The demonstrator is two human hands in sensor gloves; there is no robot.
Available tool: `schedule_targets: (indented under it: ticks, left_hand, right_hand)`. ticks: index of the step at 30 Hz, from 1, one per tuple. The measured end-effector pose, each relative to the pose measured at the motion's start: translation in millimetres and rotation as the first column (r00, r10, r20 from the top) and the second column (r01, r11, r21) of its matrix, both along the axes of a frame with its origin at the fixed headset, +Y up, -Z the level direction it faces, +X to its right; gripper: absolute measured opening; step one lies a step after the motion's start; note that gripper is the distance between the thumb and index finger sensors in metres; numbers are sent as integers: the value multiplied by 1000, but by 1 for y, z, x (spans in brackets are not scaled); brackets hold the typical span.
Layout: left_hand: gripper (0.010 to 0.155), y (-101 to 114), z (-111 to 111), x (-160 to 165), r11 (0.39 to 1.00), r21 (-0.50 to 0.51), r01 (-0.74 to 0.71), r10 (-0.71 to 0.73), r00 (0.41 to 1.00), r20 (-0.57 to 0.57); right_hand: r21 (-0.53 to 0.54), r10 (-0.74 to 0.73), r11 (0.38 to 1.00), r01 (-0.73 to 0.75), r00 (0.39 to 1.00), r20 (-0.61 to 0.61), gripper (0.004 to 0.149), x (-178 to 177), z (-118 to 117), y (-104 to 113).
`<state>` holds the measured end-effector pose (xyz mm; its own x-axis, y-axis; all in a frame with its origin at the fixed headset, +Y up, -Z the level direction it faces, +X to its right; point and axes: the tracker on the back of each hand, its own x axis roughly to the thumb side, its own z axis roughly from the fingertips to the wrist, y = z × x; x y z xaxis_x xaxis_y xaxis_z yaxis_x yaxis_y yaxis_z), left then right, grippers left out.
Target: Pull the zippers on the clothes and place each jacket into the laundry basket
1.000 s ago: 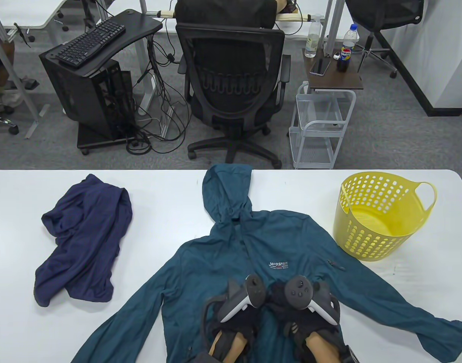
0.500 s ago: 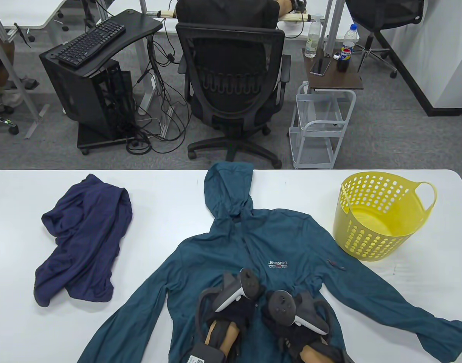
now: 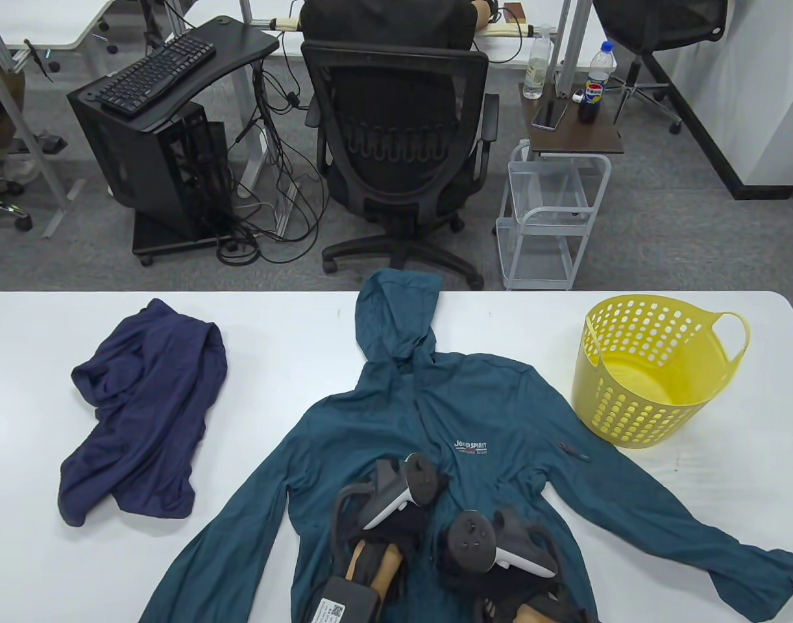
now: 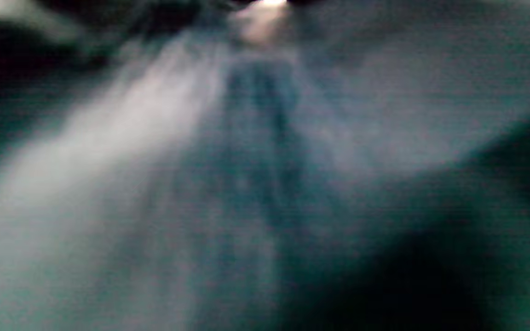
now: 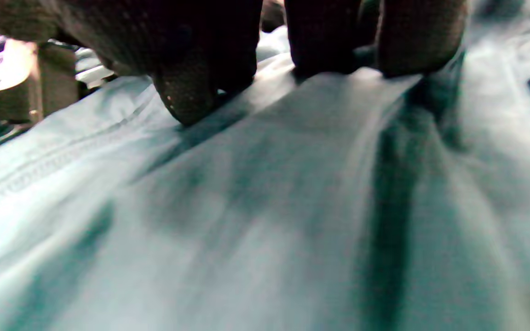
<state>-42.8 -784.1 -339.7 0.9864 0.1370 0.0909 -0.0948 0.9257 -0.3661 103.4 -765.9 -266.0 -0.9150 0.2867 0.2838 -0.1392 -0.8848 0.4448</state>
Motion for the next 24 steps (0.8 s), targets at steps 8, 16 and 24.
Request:
schedule_targets:
  ticks: [8, 16, 24]
  left_hand:
    - [54, 46, 28, -4, 981, 163, -110, 114, 993, -16]
    - [58, 29, 44, 30, 996, -35, -79, 79, 997, 13]
    - [56, 6, 28, 18, 959, -283, 8, -10, 1000, -6]
  right_hand:
    - [31, -64, 998, 61, 991, 117, 44, 17, -18, -8]
    - [75, -129, 991, 113, 956, 265, 44, 41, -35, -17]
    - [117, -126, 988, 101, 965, 231, 45, 41, -34, -16]
